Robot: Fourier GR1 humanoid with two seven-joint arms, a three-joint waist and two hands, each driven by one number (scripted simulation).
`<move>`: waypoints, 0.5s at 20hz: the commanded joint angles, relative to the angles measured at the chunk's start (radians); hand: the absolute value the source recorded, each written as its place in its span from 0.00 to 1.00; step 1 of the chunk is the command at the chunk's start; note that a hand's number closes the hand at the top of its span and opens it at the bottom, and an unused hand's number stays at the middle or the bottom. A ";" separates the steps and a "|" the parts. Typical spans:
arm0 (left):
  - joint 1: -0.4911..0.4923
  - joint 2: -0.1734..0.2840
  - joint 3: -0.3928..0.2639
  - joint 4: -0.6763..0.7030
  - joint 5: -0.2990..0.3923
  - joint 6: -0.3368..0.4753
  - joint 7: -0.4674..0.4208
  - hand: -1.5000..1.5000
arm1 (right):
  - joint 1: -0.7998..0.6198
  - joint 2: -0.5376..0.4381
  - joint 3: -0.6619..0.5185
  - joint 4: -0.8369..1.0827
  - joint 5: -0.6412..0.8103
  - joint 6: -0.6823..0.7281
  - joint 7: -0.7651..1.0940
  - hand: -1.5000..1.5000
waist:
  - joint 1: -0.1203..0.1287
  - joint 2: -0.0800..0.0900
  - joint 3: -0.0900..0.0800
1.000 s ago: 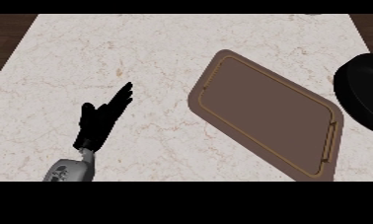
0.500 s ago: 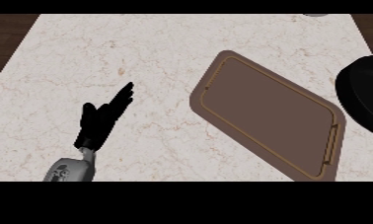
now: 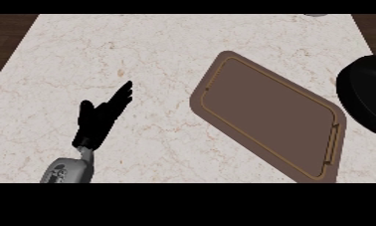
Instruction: Pick the sweet potato from the tray and place it in the pot
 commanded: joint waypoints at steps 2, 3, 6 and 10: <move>-0.008 0.008 0.009 -0.022 -0.005 0.006 0.020 0.50 | -0.110 0.051 0.116 0.008 0.189 -0.103 0.117 1.00 | 0.006 0.000 -0.001; 0.010 0.015 0.022 0.055 -0.008 -0.014 -0.061 0.50 | -0.082 0.085 0.142 0.035 0.214 -0.101 0.113 1.00 | -0.006 0.001 -0.001; 0.002 -0.021 -0.007 -0.010 -0.016 0.022 0.017 0.50 | -0.070 0.122 0.223 0.047 0.273 0.023 0.222 1.00 | -0.008 -0.005 -0.002; -0.004 0.034 0.046 0.034 0.006 -0.027 -0.050 0.50 | -0.146 0.167 0.245 0.164 0.335 0.088 0.325 0.00 | -0.005 0.001 -0.001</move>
